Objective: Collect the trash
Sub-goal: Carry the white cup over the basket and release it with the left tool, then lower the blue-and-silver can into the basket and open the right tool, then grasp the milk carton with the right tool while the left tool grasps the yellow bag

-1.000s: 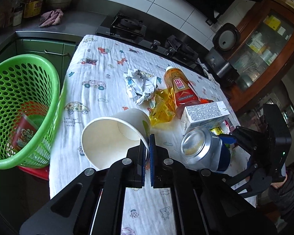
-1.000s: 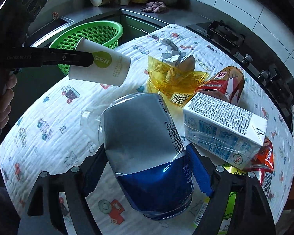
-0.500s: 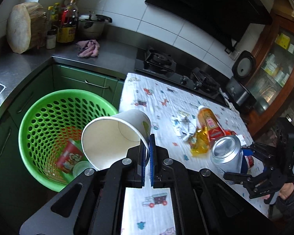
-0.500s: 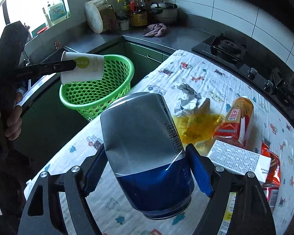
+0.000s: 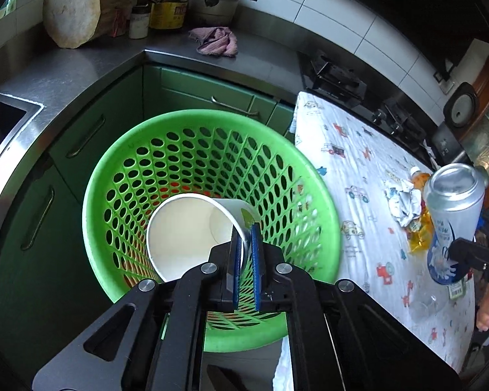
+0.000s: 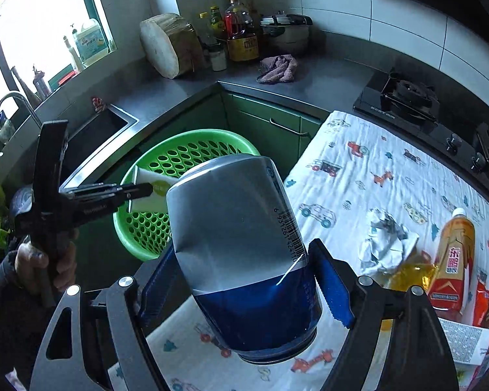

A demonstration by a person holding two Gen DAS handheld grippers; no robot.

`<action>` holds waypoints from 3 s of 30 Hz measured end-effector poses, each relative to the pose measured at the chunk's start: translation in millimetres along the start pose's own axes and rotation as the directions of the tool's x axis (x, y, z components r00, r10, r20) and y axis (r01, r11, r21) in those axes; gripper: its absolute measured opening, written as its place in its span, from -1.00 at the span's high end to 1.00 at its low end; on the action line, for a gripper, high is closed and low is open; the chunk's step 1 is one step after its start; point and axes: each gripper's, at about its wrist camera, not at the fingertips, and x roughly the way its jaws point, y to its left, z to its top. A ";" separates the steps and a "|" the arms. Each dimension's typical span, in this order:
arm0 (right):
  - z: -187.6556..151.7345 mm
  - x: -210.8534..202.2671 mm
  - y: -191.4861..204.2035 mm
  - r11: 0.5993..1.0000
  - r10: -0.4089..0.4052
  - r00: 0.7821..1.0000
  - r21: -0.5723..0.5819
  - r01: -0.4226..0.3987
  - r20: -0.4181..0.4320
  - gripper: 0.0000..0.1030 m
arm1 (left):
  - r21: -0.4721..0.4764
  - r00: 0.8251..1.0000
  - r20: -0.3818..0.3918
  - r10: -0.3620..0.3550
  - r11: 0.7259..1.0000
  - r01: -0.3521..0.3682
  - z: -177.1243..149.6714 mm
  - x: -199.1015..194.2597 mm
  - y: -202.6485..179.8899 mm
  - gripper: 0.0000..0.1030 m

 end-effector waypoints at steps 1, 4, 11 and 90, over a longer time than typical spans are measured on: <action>4.7 4.8 2.1 1.000 0.005 1.000 0.002 -0.005 -0.001 -0.48 | -0.011 1.000 -0.009 -0.002 1.000 0.002 -1.4 2.6 4.5 0.80; 19.1 20.2 12.0 1.000 0.021 1.000 0.015 -0.021 -0.002 -0.48 | -0.034 1.000 -0.013 -0.001 0.999 0.001 -6.1 4.7 16.1 0.40; 46.5 58.0 32.7 0.999 0.045 0.999 0.031 -0.044 -0.014 -0.48 | -0.081 1.000 -0.002 0.010 0.997 -0.010 -14.5 -5.9 36.9 0.00; -99.0 -44.1 -149.2 0.864 -0.329 0.885 -0.482 0.142 -0.329 0.22 | 0.200 0.964 -0.124 -0.234 0.946 0.255 -53.9 38.5 -223.7 -0.31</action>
